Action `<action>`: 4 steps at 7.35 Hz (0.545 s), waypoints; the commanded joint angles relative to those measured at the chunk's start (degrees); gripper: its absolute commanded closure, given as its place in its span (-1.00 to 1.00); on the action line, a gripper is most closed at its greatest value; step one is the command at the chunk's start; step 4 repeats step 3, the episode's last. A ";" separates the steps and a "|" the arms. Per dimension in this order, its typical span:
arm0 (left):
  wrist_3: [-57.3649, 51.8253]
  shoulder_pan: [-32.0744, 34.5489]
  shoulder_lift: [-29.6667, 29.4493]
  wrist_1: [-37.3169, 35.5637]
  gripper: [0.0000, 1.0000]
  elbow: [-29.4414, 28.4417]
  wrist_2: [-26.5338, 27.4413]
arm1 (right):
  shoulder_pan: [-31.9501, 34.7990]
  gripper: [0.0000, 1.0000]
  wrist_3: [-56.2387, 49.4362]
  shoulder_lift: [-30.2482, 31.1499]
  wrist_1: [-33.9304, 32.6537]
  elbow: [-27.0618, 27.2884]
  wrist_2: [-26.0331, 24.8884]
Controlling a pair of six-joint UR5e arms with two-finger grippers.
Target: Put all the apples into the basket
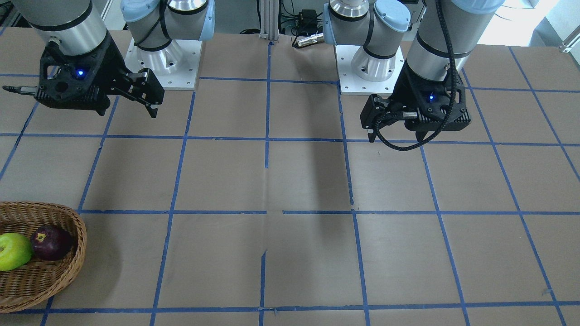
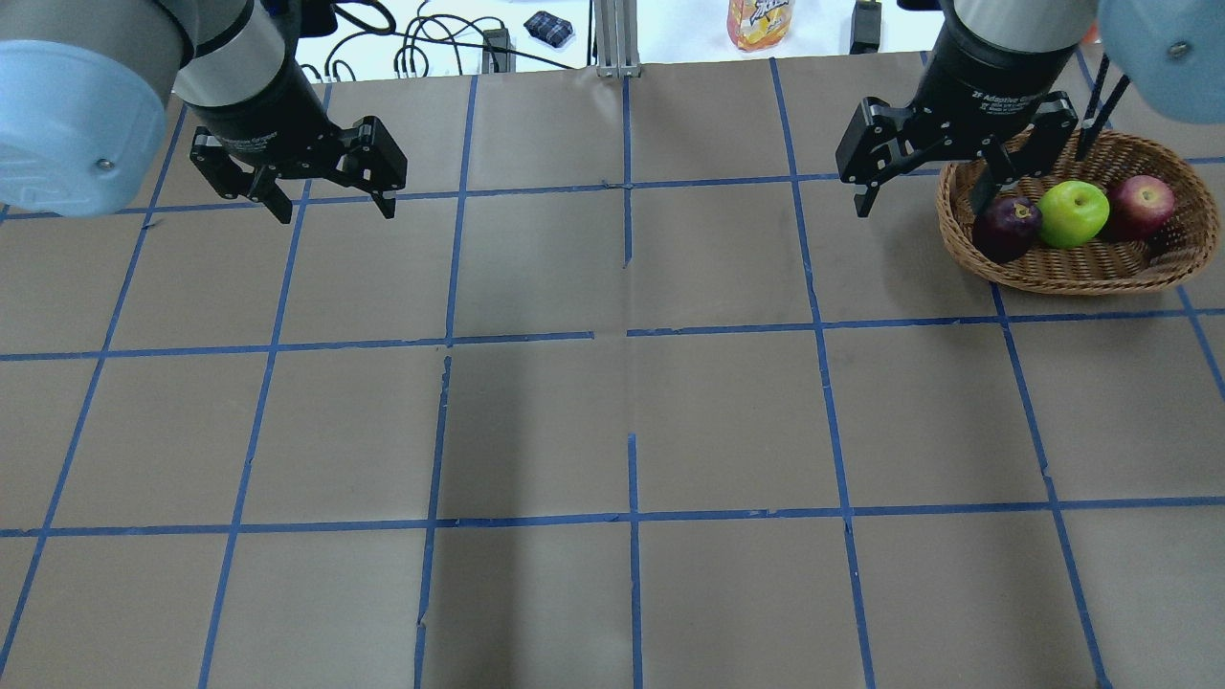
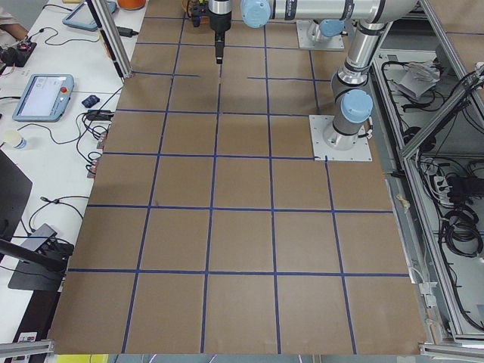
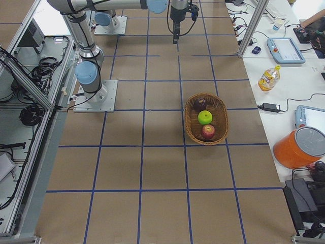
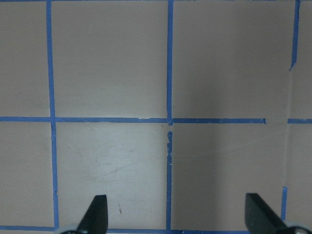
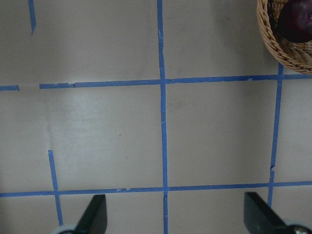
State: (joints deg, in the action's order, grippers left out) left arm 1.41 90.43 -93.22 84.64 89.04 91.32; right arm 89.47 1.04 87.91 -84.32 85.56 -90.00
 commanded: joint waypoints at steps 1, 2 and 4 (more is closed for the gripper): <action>0.00 0.01 0.06 0.00 -1.00 -0.09 -0.09 | 0.00 -1.00 0.01 -0.02 0.21 0.39 -0.09; 0.00 0.01 0.23 0.00 -1.00 0.26 0.00 | 0.00 -1.00 0.01 -0.02 0.21 0.31 -0.18; 0.00 -0.08 0.15 0.00 -1.00 0.17 0.00 | 0.00 -1.00 0.01 -0.02 0.21 0.13 -0.18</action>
